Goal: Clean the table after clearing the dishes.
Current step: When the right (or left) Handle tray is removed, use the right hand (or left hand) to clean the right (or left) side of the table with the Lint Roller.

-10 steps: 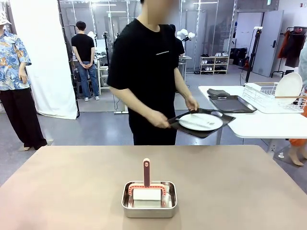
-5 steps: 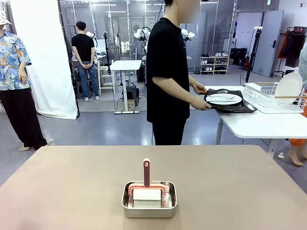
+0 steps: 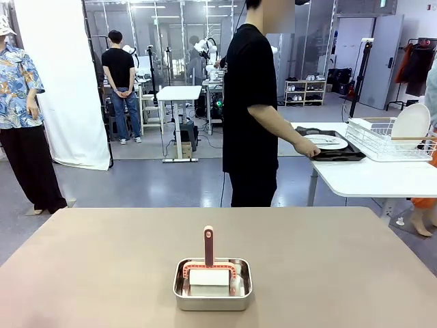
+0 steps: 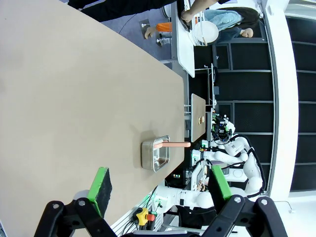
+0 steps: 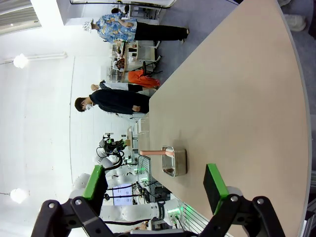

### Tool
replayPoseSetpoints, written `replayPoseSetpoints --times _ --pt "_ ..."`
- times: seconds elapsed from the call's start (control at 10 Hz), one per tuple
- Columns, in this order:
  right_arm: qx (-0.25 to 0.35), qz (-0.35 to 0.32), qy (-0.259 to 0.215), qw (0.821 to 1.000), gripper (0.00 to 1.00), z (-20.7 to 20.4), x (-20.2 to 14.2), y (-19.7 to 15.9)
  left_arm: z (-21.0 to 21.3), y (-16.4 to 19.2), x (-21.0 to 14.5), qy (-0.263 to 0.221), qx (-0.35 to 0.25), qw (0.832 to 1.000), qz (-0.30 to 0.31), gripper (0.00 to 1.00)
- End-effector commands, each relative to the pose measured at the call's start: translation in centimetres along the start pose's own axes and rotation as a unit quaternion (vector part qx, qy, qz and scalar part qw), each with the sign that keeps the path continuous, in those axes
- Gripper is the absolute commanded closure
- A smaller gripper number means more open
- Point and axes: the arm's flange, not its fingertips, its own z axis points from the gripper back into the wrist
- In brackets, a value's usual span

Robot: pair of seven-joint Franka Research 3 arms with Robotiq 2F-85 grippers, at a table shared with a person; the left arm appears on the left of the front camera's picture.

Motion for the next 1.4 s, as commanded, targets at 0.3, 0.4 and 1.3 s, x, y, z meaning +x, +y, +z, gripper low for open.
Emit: replayPoseSetpoints --times 0.3,0.4,1.3 --pt "-0.025 0.082 0.062 0.994 0.0 -1.9 -0.9 5.7 0.3 -0.1 -0.1 -0.002 -0.001 1.0 -0.001 0.0" --pt "-0.057 0.13 0.103 0.984 0.0 -4.2 -1.7 8.7 0.3 -0.1 -0.1 -0.002 -0.001 1.0 -0.001 0.0" --pt "-0.279 0.469 0.361 0.756 0.0 -32.9 -15.5 18.8 0.3 -0.1 -0.1 -0.002 -0.001 1.0 -0.001 0.0"
